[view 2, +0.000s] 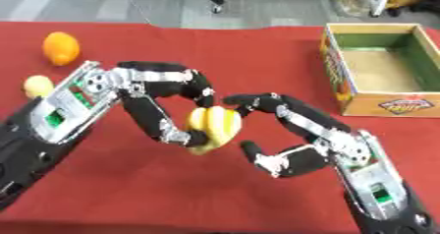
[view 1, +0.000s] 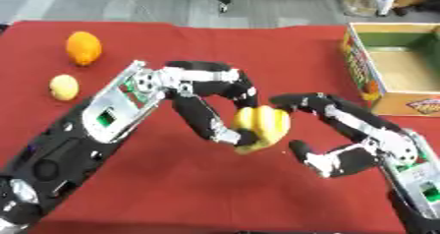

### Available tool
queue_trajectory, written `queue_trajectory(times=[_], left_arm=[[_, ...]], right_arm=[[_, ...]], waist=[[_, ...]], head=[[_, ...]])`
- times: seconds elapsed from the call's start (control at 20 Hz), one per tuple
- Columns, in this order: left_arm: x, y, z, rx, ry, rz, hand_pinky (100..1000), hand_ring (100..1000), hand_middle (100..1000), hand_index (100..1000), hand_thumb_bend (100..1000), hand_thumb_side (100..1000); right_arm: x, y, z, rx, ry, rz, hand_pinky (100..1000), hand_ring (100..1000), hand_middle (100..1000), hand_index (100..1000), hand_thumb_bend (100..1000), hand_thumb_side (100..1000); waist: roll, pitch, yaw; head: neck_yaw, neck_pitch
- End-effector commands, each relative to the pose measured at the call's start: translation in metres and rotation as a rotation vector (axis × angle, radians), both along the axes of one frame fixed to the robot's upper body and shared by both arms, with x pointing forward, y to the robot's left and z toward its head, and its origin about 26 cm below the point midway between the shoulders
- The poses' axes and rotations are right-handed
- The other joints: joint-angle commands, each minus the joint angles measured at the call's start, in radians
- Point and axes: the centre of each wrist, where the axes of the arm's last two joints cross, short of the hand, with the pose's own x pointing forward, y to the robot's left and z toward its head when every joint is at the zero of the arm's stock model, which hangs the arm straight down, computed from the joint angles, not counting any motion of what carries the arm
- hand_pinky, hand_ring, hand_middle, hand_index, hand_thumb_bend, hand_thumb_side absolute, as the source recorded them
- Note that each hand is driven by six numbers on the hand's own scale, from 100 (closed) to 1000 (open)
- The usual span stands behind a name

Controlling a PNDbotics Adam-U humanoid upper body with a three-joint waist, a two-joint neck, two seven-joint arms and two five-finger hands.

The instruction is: Pick up the objects with one hand, pass them to the other hand, and then place them into the box on the other side of the table.

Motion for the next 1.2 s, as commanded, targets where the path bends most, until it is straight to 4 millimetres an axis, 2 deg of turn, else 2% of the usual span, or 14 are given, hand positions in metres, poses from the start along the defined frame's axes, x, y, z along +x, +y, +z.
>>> queue_trajectory(times=[0.05, 0.45, 0.75, 1.05, 1.2], left_arm=[[-0.001, -0.006, 0.010, -0.002, -0.021, -0.024, 753, 539, 461, 509, 279, 192], [-0.004, -0.015, 0.014, -0.015, -0.015, -0.051, 753, 538, 461, 507, 282, 193], [-0.008, -0.021, 0.018, -0.023, -0.019, -0.061, 760, 545, 466, 514, 251, 201], [-0.008, -0.021, 0.019, -0.024, -0.016, -0.055, 764, 548, 469, 519, 234, 204], [-0.006, -0.021, 0.016, -0.016, -0.010, -0.043, 765, 548, 469, 519, 231, 204]], right_arm=[[0.000, 0.002, 0.010, 0.001, -0.049, 0.018, 821, 686, 596, 931, 100, 389], [0.001, 0.002, 0.008, 0.011, -0.044, -0.007, 818, 669, 551, 892, 100, 405], [0.001, 0.002, 0.007, 0.031, -0.049, -0.039, 810, 648, 523, 789, 100, 418], [0.001, 0.002, 0.007, 0.058, -0.055, -0.068, 800, 633, 503, 634, 100, 423], [0.000, 0.003, 0.007, 0.072, -0.059, -0.074, 798, 630, 499, 620, 100, 424]], waist=[[-0.007, -0.013, -0.001], [-0.007, -0.014, -0.004], [-0.007, -0.015, -0.005], [-0.007, -0.014, -0.006], [-0.008, -0.012, -0.007]], head=[[0.003, 0.005], [0.007, 0.005], [0.009, 0.005], [0.012, 0.005], [0.014, 0.005]])
